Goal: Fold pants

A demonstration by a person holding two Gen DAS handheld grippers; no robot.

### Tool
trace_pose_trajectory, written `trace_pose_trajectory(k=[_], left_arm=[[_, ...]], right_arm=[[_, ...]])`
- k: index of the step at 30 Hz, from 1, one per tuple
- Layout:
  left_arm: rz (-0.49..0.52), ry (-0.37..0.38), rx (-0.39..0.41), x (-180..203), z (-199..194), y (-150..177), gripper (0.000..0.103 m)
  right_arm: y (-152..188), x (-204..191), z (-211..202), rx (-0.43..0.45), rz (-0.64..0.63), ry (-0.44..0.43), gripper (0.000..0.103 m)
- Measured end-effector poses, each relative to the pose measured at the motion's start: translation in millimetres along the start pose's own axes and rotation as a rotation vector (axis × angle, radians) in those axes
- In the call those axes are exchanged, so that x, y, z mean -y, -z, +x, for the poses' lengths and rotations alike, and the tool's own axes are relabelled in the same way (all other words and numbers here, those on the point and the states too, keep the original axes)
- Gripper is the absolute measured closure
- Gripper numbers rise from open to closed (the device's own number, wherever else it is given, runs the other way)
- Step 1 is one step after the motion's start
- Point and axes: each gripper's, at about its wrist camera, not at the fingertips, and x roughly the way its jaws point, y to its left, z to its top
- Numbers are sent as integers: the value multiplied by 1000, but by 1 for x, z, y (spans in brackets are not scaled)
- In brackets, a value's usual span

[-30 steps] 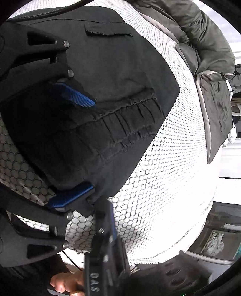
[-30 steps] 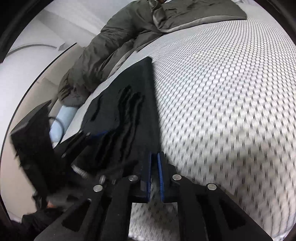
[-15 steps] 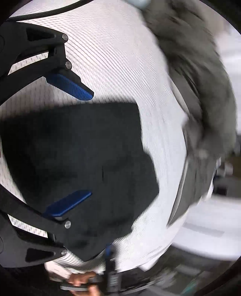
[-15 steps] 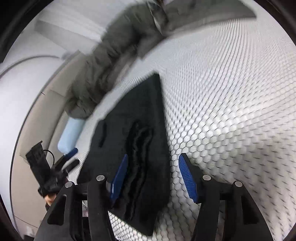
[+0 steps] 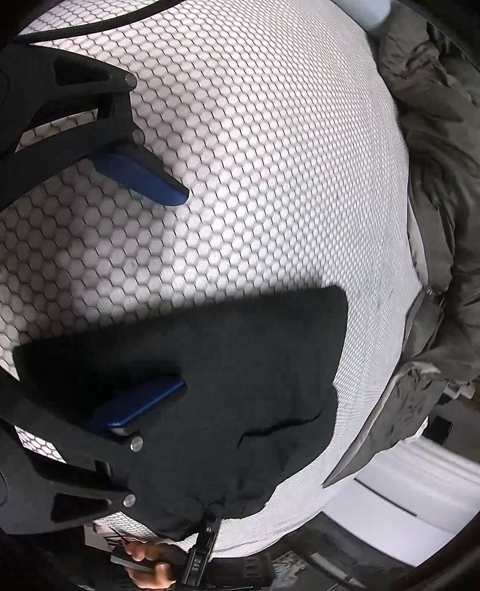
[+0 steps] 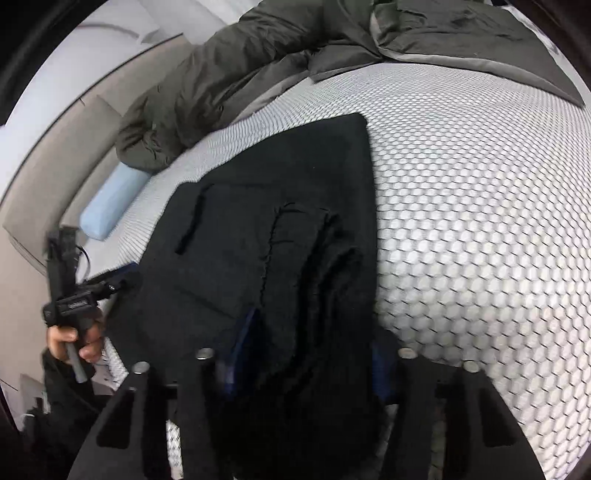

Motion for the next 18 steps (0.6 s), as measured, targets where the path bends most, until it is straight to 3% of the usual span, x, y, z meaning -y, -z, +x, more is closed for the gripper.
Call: trace_pose_trajectory(k=[2,5,7,9,12,18], left_arm=[[-17,22,-1,-5,-4,-1,21],[-36,116,-20,-6,-4,-1,37],[-37,180,-29,-3,-1,-2,69],[-26,168,-23,23,4,-7,72],[-23,122,-12,33,12,-22,73],[-34,61,11,40,32,-46,72]], right_arm=[[3,2,-6,12,4,-10,52],[5,1,-9,29,15,-15,52],[11,7,-13,23,41,-25,52],[6,5,-8,41,70,-38,66],[-3,-1,-12,108,46,7,74],[-12,-2,-6,128,48,69,72]])
